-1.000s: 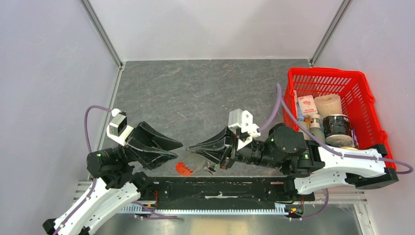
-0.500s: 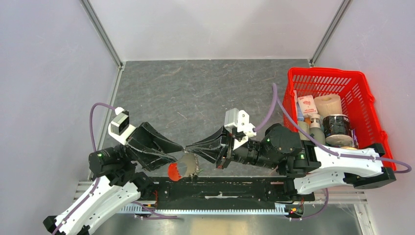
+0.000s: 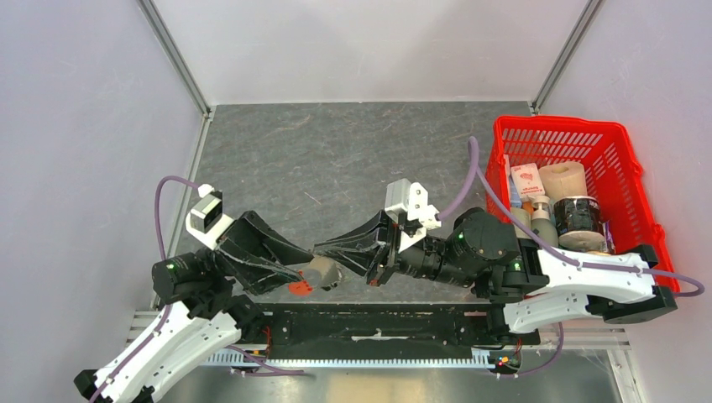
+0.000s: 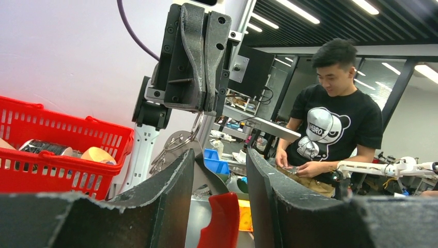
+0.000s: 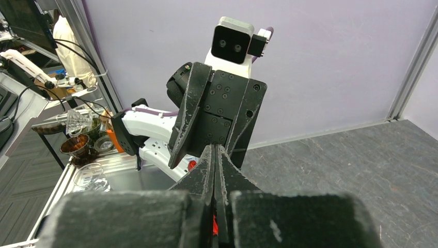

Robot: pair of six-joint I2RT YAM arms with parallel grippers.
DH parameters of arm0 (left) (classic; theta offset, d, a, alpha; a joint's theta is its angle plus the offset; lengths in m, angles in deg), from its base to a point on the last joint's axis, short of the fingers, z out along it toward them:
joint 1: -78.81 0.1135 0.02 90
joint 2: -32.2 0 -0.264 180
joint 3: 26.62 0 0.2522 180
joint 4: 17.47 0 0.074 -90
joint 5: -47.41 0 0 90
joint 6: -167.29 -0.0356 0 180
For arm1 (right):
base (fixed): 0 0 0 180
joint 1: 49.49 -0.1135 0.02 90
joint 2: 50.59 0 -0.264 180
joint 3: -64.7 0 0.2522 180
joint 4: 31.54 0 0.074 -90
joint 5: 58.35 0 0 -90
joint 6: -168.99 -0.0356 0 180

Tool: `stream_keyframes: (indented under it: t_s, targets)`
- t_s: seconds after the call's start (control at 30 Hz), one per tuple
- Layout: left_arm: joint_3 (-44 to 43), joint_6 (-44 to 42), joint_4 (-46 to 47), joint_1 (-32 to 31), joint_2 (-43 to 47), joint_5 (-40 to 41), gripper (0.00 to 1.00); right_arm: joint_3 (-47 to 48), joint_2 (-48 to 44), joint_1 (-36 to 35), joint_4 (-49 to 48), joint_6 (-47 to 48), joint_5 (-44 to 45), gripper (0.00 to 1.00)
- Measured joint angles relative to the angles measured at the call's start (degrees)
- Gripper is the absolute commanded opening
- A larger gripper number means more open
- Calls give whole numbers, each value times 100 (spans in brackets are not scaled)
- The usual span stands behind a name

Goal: Put the keys on the keyring

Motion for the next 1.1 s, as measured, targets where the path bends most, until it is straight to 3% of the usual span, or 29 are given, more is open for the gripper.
stream_keyframes:
  t_s: [0.67,0.8,0.93,1.0,1.1]
  targets:
    - [-2,4,0,0,-59,0,47,140,144,0,-201,-70,-151,0]
    - [-181,-122,-522,0,-55,-52,46,57,76,0,-160,-83,22,0]
    - [-476,-678,-1759,0,413,-7,49,-693,-404,0,-2,-256,522,21]
    - [-520,-938,-2212,0,745,50,48,-1091,-573,17,146,-393,817,45]
    - [-688,-1274,-2669,0,896,55,48,-1467,-555,125,455,-732,1270,69]
